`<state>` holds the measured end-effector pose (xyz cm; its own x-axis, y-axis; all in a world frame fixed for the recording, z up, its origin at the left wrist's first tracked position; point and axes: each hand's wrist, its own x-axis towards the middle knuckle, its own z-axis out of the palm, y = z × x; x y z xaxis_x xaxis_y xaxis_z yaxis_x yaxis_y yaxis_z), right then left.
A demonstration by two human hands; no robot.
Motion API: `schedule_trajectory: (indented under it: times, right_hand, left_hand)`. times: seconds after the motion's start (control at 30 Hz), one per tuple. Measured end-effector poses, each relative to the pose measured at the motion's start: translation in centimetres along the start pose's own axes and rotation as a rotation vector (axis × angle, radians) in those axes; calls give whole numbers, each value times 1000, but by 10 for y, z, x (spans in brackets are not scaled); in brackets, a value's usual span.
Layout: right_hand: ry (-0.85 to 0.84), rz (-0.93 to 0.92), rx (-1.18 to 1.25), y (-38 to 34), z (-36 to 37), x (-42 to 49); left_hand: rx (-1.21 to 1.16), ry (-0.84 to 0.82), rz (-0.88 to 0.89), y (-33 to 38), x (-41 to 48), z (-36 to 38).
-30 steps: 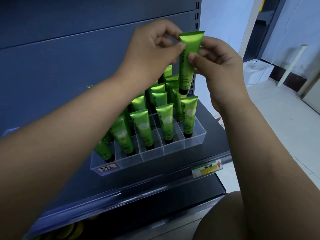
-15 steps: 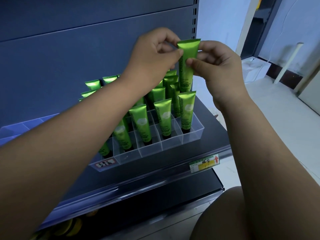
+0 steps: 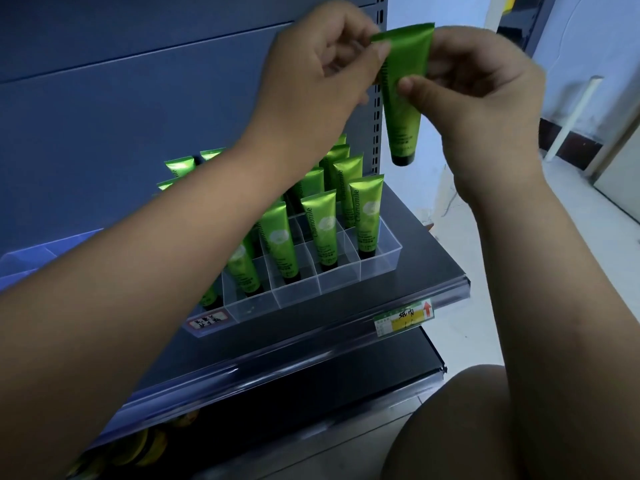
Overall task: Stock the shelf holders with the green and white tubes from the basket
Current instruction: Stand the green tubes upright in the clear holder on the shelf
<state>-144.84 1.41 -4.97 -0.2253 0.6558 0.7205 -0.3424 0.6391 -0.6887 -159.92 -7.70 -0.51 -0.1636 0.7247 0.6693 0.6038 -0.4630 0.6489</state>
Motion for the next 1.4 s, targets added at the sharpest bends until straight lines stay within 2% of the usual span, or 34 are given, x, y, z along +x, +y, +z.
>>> schedule_trajectory:
  times: [0.17, 0.4, 0.6, 0.8, 1.2, 1.4]
  right_hand:
    - [-47, 155, 36, 0, -5, -14]
    - [-213, 309, -91, 3, -12, -28]
    - [-290, 394, -280, 10, -18, -33]
    - [-347, 489, -386, 20, -22, -38]
    - [-371, 491, -445, 22, -25, -40]
    - [-411, 461, -511, 23, -25, -39]
  left_hand:
    - [72, 12, -41, -10, -11, 6]
    - [175, -4, -217, -24, -38, 7]
    - [446, -101, -152, -32, -60, 9]
    - [600, -190, -84, -48, -68, 12]
    - [696, -242, -65, -47, -68, 17]
    - [663, -240, -87, -45, -67, 17]
